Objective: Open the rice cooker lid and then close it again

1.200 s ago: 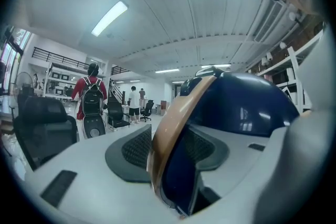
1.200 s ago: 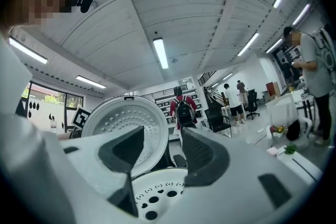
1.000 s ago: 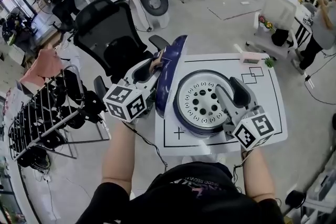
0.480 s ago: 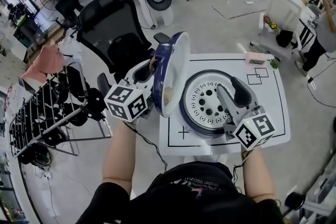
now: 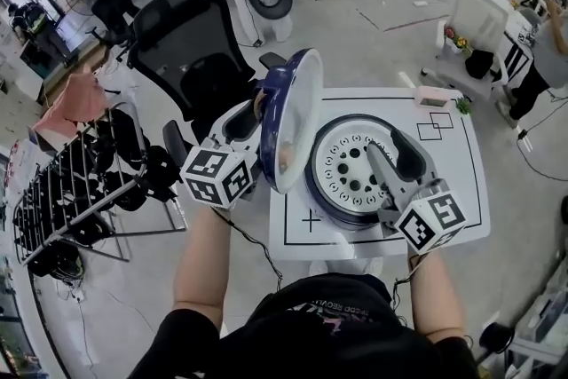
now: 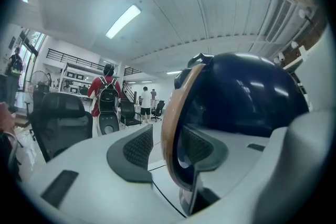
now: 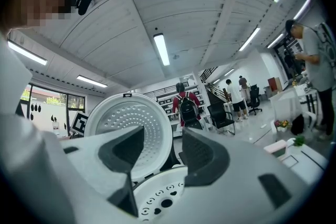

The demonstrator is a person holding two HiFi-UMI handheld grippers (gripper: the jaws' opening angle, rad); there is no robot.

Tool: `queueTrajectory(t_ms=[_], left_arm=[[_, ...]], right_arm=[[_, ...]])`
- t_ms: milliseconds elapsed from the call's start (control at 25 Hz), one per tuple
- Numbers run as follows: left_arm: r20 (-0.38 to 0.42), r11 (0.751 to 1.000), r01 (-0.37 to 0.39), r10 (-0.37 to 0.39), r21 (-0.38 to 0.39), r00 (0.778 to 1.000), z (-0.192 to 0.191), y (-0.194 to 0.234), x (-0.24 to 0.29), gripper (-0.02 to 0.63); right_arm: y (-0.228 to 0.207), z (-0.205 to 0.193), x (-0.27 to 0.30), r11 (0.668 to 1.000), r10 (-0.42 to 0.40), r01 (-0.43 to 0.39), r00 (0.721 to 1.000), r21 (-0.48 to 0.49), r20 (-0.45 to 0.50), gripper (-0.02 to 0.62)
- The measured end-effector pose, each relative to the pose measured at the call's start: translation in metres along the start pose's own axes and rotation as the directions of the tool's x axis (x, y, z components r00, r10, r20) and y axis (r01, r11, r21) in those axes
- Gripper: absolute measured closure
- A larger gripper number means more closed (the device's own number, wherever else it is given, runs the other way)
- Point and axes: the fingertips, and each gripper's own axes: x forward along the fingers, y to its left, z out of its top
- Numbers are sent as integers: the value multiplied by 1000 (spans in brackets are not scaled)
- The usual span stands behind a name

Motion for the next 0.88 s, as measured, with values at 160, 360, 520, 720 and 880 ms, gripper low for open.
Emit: queueTrajectory(t_ms=[160,360,520,720,880], left_arm=[[-2,999,-32,32,-3,999,-5,4,-11,425],[27,996,-84,84,0,996,-1,6,-32,425],[47,990,-137,136,16,990,4,-1,-56,429],[63,974,-221,219,39,974,9,-25,-89,431],[83,956,-289,285,45,955,15,-50,-117,433]], right_arm=[[5,-3,-3,1000,7,-7,1000,-2,-6,364],[8,-7,-14,999,28,-29,1000,-15,-13,365],[11,-6,-25,998,57,-58,998,-16,-14,376],[11,-4,-44,993,114,-115,993,-13,-22,387],[7,2,-61,986,165,-165,986,-11,-22,417]])
